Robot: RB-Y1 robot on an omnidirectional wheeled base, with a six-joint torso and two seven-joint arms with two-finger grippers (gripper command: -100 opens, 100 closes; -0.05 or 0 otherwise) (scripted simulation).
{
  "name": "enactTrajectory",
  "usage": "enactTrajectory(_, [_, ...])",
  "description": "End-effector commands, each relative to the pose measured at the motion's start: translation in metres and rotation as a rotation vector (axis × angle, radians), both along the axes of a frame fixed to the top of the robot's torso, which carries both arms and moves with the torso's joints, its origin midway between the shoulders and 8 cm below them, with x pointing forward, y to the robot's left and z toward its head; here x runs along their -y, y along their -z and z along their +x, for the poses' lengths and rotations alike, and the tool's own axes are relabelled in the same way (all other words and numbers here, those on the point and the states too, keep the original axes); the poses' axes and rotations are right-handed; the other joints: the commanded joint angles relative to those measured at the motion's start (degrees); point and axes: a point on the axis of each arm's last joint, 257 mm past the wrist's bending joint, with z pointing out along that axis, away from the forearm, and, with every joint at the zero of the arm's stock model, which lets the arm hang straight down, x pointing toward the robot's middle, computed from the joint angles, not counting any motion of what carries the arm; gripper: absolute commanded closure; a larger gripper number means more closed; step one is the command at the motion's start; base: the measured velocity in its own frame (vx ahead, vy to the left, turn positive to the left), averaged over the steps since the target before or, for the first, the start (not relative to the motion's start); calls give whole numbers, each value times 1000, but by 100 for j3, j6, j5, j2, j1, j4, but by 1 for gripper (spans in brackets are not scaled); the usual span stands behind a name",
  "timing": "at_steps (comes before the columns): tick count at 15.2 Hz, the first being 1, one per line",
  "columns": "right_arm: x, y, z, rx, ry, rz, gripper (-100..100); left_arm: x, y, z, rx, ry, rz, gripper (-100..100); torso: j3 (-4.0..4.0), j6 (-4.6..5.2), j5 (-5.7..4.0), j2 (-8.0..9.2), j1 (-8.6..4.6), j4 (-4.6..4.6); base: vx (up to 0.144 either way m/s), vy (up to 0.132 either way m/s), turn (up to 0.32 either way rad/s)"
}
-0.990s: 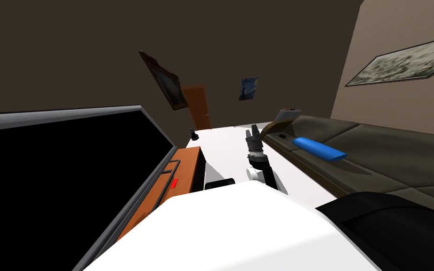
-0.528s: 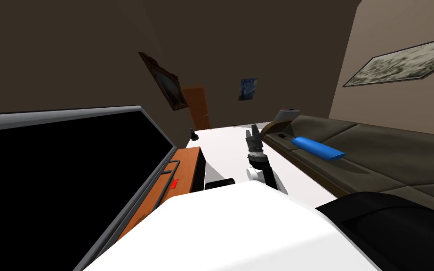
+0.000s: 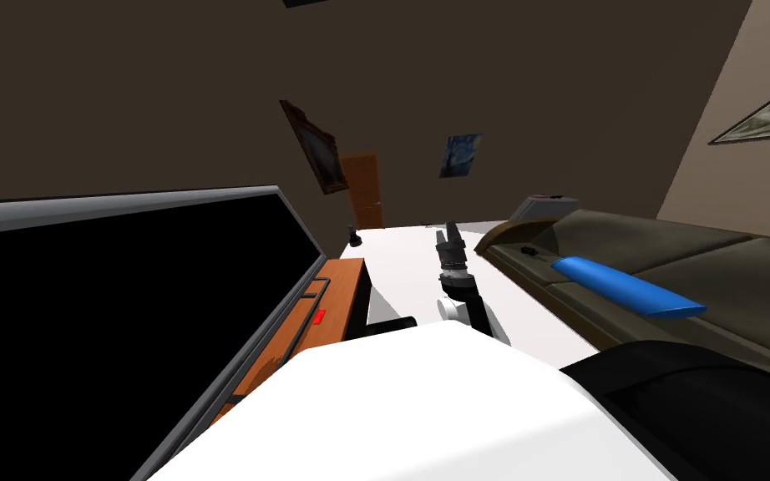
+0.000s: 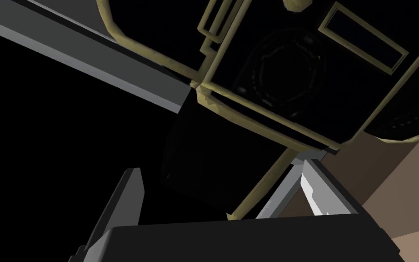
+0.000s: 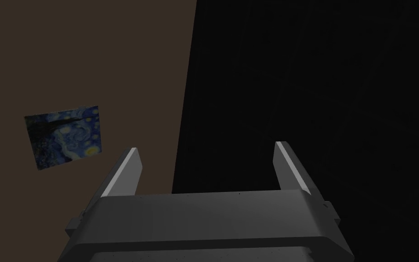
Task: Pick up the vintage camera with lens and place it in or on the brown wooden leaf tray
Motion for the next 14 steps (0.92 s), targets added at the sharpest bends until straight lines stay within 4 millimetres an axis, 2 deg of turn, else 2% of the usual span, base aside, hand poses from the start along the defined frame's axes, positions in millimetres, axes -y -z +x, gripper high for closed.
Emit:
enactTrajectory(1, [0, 0, 0, 0, 0, 0, 0, 3, 1, 13, 13, 26, -4, -100, 0, 0, 0, 0, 0, 0, 42, -46, 141])
enactTrajectory(6, [0, 0, 0, 0, 0, 0, 0, 8, -1, 39, 4, 107, 2, -100, -4, -2, -5, -8, -23, -2, 46, -46, 151])
enactTrajectory(13, [0, 0, 0, 0, 0, 0, 0, 8, -1, 39, 4, 107, 2, -100, 6, 7, -2, 8, -1, 5, 1, -1, 5])
enactTrajectory(14, [0, 0, 0, 0, 0, 0, 0, -5, -3, 41, 7, 110, 2, -100, 7, 8, -3, 9, 0, 6, 0, 0, 0])
